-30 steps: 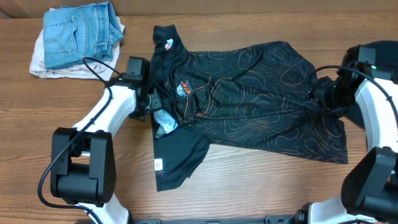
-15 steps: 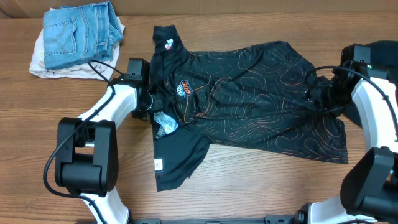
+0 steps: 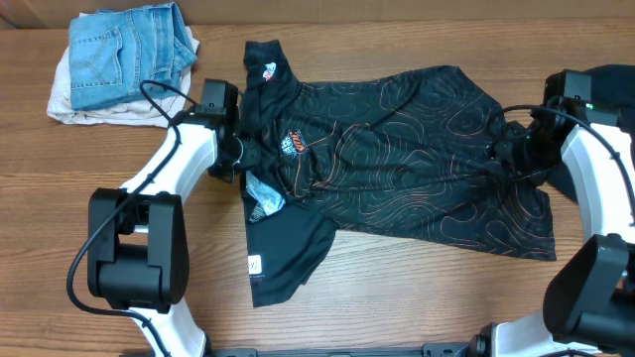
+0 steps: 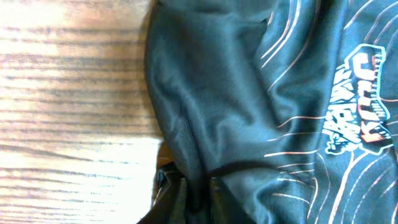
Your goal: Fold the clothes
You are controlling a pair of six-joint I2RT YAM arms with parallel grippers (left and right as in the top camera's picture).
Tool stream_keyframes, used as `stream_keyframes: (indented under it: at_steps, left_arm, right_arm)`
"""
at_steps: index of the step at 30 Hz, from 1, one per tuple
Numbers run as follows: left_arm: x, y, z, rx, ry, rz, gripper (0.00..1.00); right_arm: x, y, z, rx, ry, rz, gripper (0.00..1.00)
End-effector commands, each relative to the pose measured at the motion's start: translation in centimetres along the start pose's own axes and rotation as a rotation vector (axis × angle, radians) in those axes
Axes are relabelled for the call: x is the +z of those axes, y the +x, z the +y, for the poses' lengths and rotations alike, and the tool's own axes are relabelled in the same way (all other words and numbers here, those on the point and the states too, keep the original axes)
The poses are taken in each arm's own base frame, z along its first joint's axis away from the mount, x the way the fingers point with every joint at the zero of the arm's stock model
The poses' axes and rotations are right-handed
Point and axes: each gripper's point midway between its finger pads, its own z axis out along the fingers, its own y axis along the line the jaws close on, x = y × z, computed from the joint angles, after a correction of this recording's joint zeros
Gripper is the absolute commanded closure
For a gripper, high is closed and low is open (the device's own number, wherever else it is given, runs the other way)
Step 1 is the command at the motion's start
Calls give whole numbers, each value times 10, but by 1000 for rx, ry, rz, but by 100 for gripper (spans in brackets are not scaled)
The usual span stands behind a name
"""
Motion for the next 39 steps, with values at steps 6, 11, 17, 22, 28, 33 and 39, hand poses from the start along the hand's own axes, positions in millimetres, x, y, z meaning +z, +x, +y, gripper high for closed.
stream_keyframes:
  at_steps: [6, 11, 17, 22, 28, 33, 39]
  left_arm:
    - [-1, -10, 0, 17, -12, -31, 96]
    - [-8, -34, -3, 3, -18, -120, 96]
    - [-43, -94, -17, 27, -20, -319, 96]
    - [-74, -141, -27, 35, -16, -513, 94]
    - [-71, -154, -14, 53, -108, -572, 32]
    - [-69, -145, -7, 72, -150, -526, 27]
    - [-88, -110, -11, 70, -181, -347, 32]
  right_arm:
    - [-3, -3, 4, -14, -12, -12, 39]
    - [-3, -2, 4, -15, -12, -11, 39]
    - [-3, -3, 4, -17, -12, -12, 39]
    - [-3, -2, 4, -17, -11, -10, 39]
    - [-3, -1, 4, -16, -9, -6, 39]
    - [-3, 2, 2, -14, -2, 9, 39]
    - [-3, 3, 1, -13, -1, 12, 39]
